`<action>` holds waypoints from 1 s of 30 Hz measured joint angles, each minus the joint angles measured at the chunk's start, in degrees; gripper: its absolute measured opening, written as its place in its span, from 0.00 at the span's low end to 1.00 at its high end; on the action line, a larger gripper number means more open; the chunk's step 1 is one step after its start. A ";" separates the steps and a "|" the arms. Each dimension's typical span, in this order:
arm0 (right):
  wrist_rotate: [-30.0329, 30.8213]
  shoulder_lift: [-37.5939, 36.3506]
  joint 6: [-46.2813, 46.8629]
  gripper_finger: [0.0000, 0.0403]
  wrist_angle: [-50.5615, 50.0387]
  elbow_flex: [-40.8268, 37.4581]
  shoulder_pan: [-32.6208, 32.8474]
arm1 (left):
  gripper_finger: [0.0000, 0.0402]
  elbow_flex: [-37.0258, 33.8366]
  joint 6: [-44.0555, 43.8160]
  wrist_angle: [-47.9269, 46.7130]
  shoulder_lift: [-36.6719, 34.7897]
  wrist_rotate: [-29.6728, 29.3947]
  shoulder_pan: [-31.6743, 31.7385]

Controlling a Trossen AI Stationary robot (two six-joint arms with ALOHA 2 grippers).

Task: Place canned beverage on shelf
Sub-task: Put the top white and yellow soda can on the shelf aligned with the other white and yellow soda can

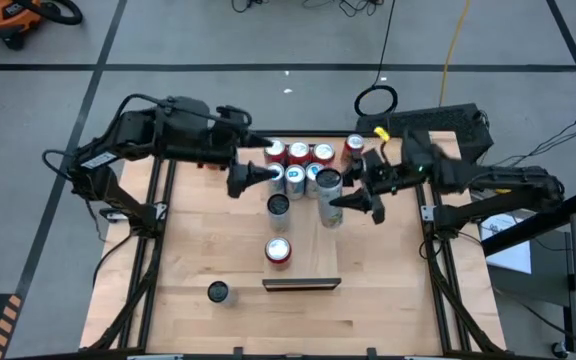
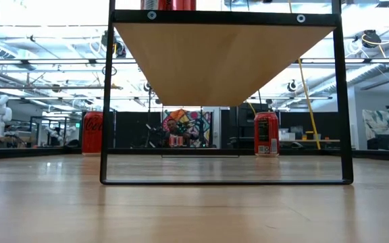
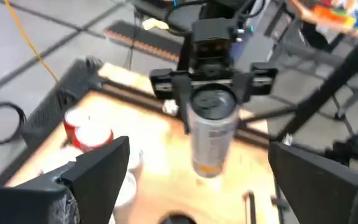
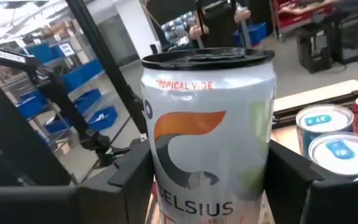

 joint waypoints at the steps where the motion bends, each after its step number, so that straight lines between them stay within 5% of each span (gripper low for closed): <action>1: 0.93 -0.12 0.10 0.53 3.07 -2.44 0.63 | 0.96 0.00 -0.46 -1.31 -0.18 0.00 -0.48; 7: 2.07 1.60 -3.62 0.53 18.49 -11.21 2.88 | 0.96 0.00 -2.72 -4.75 -0.33 -2.07 -3.04; 30: 3.54 12.35 -14.58 0.55 22.70 -11.35 2.88 | 0.96 0.00 -4.41 -4.62 -0.33 -11.57 -3.06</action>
